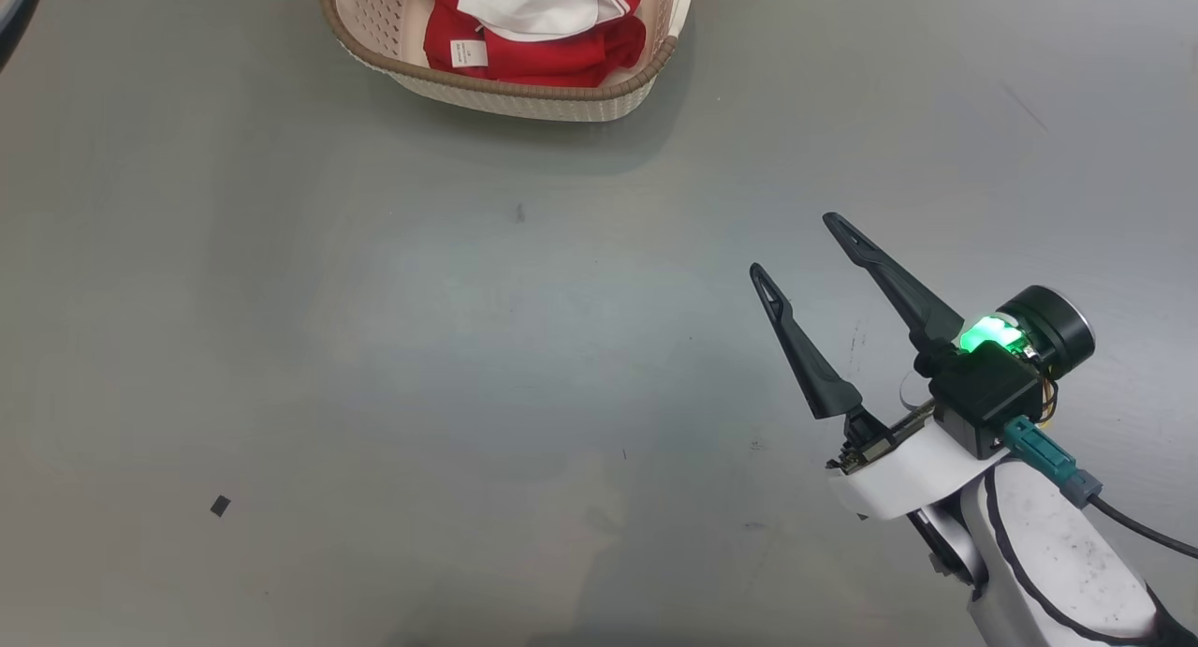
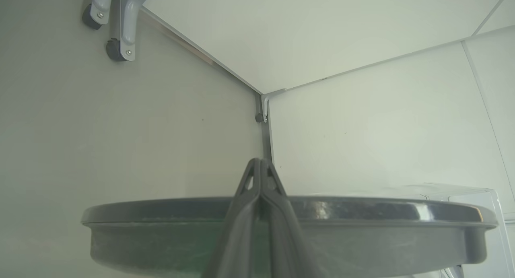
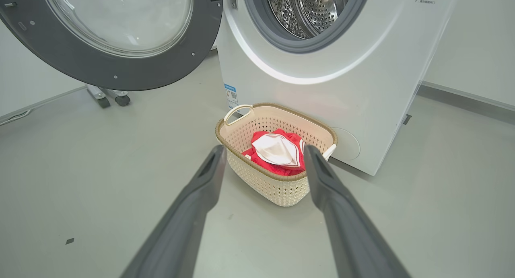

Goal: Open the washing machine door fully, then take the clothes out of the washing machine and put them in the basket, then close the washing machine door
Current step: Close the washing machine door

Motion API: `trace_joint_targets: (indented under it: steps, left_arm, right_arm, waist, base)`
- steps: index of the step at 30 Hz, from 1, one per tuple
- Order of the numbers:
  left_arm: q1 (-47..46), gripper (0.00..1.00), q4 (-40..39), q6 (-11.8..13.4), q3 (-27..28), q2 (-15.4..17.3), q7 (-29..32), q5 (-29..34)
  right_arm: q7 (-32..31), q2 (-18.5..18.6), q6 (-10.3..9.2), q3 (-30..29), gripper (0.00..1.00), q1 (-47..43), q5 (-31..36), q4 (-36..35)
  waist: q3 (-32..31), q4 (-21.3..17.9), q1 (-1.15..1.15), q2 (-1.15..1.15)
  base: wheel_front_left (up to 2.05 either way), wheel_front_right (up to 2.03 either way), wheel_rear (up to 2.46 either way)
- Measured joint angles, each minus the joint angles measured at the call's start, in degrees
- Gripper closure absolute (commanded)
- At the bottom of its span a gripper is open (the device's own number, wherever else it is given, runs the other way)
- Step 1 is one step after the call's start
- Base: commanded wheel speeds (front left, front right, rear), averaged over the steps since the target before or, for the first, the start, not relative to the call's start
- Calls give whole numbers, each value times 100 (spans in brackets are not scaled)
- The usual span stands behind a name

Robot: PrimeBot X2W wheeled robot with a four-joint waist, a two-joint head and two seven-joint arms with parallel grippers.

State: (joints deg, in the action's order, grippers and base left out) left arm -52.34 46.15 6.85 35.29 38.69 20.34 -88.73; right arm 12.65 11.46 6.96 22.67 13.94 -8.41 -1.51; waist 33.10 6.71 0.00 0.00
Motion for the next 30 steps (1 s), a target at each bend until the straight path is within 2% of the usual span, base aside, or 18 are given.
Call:
trace_joint_targets:
  steps: [10,30]
  left_arm:
    - [-316,100,275,0,-172,0,133,0]
    - [-545,100,399,51,-575,-55,921,-2]
  right_arm:
    - [0,64,-1,-2,0,0,1,-25]
    - [-33,93,-3,0,0,-1,0,-33]
  waist:
    - [34,77,0,0]
    - [-76,251,0,0]
  base:
    - [0,0,0]
    - [0,0,0]
